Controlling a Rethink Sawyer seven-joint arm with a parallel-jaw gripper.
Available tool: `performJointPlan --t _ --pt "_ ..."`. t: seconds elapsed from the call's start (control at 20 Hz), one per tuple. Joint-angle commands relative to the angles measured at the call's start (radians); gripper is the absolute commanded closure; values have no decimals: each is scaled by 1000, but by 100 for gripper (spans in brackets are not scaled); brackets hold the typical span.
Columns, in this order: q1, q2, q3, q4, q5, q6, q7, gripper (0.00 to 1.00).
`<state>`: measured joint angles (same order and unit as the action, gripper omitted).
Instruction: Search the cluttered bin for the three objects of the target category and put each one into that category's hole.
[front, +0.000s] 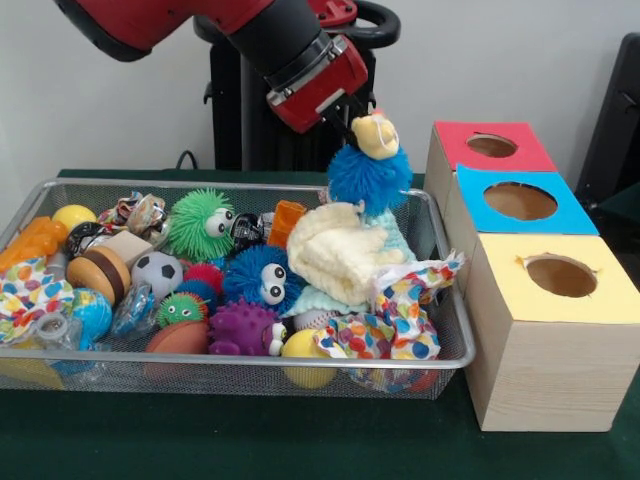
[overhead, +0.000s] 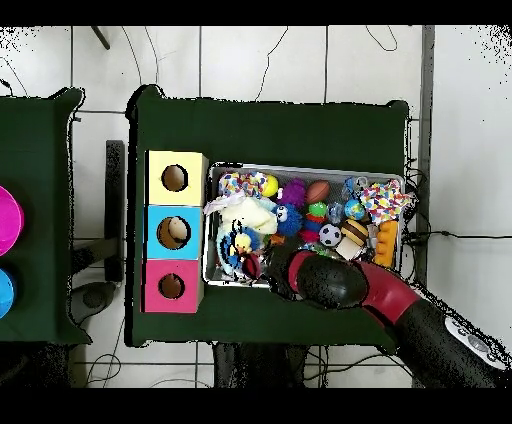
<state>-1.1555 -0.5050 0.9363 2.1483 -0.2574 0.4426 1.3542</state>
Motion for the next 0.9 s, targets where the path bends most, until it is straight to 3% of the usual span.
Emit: performJointPlan --t 0.05,0.55,0.75,0.9 --pt "-106 55 160 10 31 178 -103 100" --pt "-243 134 328 26 14 118 -70 100" --pt "-266 128 348 25 -47 77 -80 100" --pt "-284 123 366 18 -47 70 -66 100"
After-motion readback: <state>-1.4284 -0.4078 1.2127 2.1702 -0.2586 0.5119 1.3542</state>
